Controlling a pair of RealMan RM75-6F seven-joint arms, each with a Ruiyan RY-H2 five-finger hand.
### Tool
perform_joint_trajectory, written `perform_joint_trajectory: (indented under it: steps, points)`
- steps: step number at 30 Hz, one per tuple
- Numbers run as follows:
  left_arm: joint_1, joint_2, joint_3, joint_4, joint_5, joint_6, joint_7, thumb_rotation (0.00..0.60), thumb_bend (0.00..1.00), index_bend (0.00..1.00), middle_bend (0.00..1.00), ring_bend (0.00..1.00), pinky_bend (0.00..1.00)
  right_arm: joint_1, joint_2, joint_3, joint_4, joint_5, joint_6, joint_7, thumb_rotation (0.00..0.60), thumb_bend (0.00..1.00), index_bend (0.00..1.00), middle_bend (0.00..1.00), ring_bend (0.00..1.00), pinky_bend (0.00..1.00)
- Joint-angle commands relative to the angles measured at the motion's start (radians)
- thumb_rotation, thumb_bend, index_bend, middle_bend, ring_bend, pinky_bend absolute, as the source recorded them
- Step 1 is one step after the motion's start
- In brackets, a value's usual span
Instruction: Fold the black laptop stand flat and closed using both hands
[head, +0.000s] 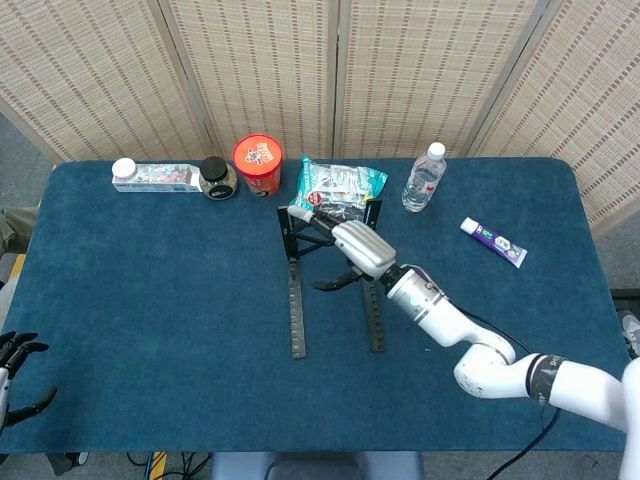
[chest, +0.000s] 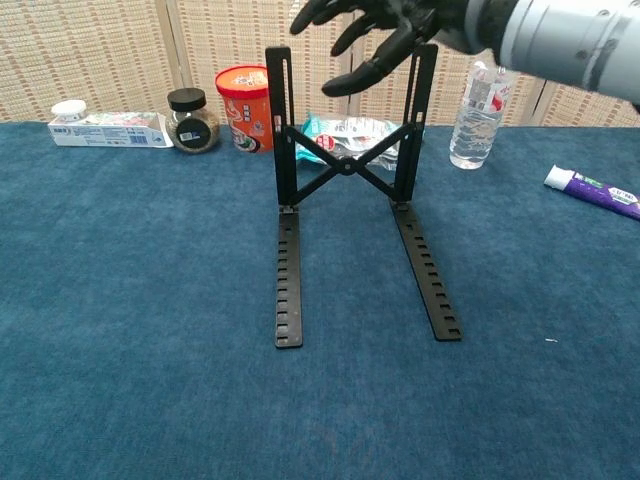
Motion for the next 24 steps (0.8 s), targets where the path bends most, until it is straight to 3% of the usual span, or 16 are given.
perform_joint_trajectory:
  steps: [1, 6, 12, 24]
  points:
    - [-0.002, -0.002, 0.000, 0.001, 0.000, -0.003, 0.000, 0.600, 0.17, 0.30, 0.20, 0.11, 0.07, -0.060, 0.080, 0.010, -0.061, 0.036, 0.056, -0.064, 0.600, 0.00, 0.00, 0.26, 0.13, 0.25]
    - [-0.008, -0.007, -0.001, 0.002, 0.000, -0.012, 0.002, 0.600, 0.17, 0.30, 0.20, 0.11, 0.07, -0.095, 0.127, 0.018, -0.065, 0.095, 0.068, -0.093, 0.600, 0.00, 0.00, 0.26, 0.13, 0.25]
    - [-0.012, -0.011, -0.002, 0.000, 0.003, -0.012, 0.005, 0.600, 0.17, 0.30, 0.20, 0.11, 0.07, -0.104, 0.123, 0.020, 0.004, 0.140, 0.047, -0.092, 0.600, 0.00, 0.00, 0.26, 0.13, 0.24]
    - [-0.005, -0.007, 0.001, -0.010, -0.004, -0.006, 0.015, 0.600, 0.17, 0.30, 0.20, 0.11, 0.07, -0.054, 0.001, 0.026, 0.204, 0.183, -0.064, -0.002, 0.600, 0.00, 0.00, 0.26, 0.13, 0.23]
